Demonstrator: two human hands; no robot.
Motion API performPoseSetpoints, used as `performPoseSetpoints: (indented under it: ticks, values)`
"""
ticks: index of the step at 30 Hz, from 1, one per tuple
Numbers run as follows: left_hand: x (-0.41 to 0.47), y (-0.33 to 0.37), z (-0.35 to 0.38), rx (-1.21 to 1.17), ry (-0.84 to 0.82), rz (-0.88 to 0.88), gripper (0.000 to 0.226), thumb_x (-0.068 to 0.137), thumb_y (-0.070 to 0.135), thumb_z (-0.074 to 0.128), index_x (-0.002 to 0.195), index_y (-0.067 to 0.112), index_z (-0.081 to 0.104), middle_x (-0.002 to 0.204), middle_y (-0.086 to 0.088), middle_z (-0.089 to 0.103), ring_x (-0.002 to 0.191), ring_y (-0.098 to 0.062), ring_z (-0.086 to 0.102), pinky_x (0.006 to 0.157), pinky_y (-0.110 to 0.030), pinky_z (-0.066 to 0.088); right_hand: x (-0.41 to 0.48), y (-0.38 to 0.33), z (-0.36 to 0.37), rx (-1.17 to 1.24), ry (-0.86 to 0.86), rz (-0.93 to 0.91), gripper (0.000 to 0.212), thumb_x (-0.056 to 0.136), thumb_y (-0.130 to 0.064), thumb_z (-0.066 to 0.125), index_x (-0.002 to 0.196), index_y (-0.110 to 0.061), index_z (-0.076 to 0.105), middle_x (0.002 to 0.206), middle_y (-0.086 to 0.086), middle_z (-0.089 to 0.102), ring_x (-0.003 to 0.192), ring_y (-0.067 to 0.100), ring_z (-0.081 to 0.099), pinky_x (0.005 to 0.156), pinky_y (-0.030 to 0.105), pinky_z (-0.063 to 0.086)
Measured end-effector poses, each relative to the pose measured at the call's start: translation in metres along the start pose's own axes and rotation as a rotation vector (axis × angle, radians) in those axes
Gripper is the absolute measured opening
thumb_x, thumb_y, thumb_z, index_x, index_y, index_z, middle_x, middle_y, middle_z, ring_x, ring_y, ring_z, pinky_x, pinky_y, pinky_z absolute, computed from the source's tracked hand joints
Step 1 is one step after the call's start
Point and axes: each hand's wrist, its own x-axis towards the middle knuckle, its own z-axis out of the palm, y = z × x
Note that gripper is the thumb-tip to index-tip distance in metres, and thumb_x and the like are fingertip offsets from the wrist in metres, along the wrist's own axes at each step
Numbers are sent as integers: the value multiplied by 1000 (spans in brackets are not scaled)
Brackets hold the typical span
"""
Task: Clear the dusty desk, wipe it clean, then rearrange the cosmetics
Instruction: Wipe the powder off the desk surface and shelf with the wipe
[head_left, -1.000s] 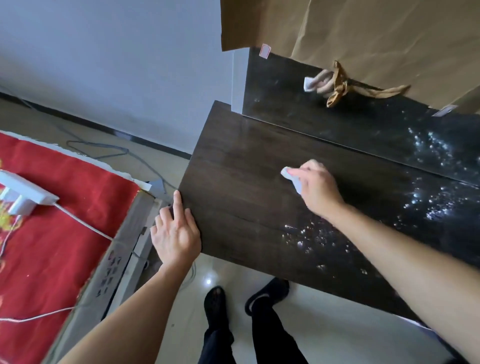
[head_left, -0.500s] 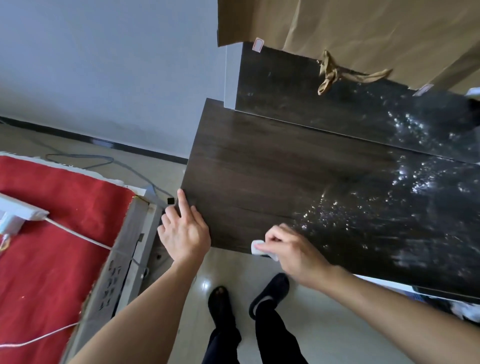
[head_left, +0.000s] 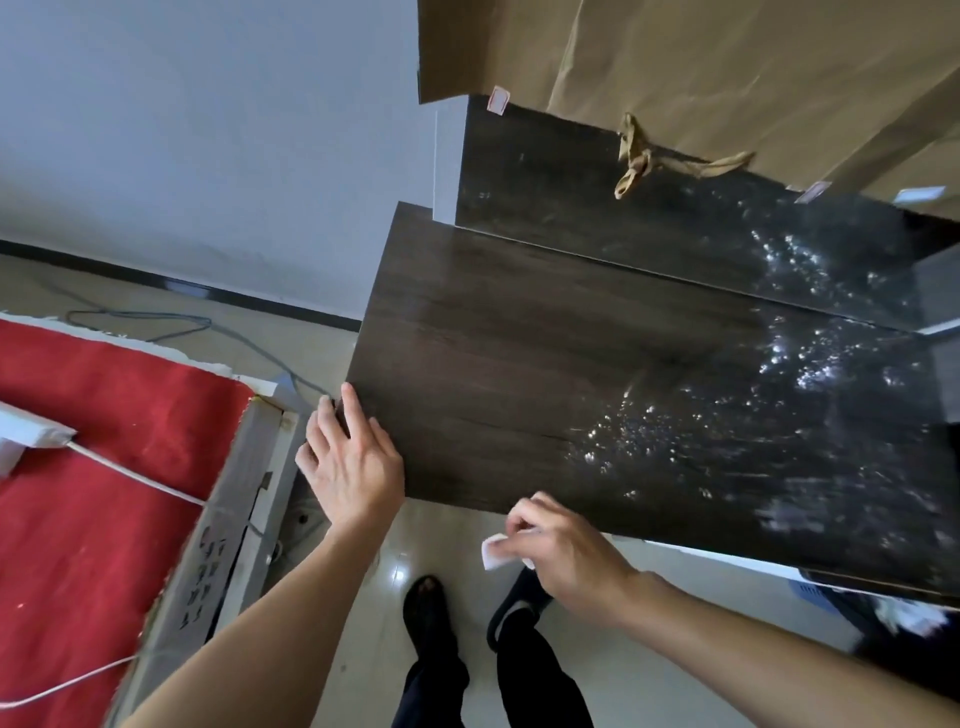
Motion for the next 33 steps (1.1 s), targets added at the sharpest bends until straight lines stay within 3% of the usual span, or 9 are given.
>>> performPoseSetpoints:
  ticks: [4,7,10,13,15,19,22,25,33]
  values:
    - [-11,26,-1,-49,19,262,45,85,10,50,131,10,49,147,-21,34,137,-38,29,111,-51,25,34,63,-73,-17,416,375,16,85,-6,58,83,-11,73,77,7,58,73,24,55,68,31,47]
    - [-22,54,8,-90,-43,261,41,89,17,40,128,10,51,147,-20,35,138,-37,28,113,-49,24,57,139,-130,-1,730,793,20,87,-16,57,83,-2,70,72,13,61,73,30,58,67,25,47]
    - [-26,59,19,-24,-40,259,45,93,25,28,129,9,49,148,-21,34,140,-37,24,116,-48,16,63,172,-134,-115,725,995,34,89,-33,52,85,-6,71,85,21,61,81,37,58,71,29,46]
    - [-26,57,25,10,-7,273,44,92,23,30,129,8,48,148,-23,34,140,-38,23,116,-48,15,56,132,-86,-179,574,645,18,81,-9,57,94,-14,69,80,8,53,77,26,47,63,20,37]
    - [-27,59,24,19,-2,274,44,92,23,30,129,7,49,147,-23,34,140,-38,24,115,-50,17,30,102,-54,-150,406,337,40,80,4,57,111,-19,67,88,0,49,83,15,40,71,14,35]
    - [-27,62,21,22,-14,260,47,92,26,26,129,7,50,147,-23,34,139,-38,24,115,-50,18,-21,66,-44,-34,30,92,42,85,0,39,99,-27,68,86,-4,45,81,9,38,68,20,34]
    - [-25,63,21,19,4,265,46,91,24,29,127,6,52,146,-24,36,138,-40,27,114,-51,18,7,86,-76,-41,204,112,27,86,-6,60,95,-31,62,80,-5,44,76,13,44,65,24,36]
    - [-25,64,23,24,19,268,45,91,23,31,126,6,52,145,-24,37,138,-40,27,114,-51,19,58,133,-100,-110,492,418,37,81,1,66,100,-31,70,84,5,52,80,25,49,71,33,45]
    - [-26,60,23,17,32,275,46,91,22,29,126,5,52,145,-24,37,138,-40,27,115,-51,18,-31,53,-16,-77,195,136,30,86,1,47,93,-26,60,88,-6,48,81,15,44,65,21,36]
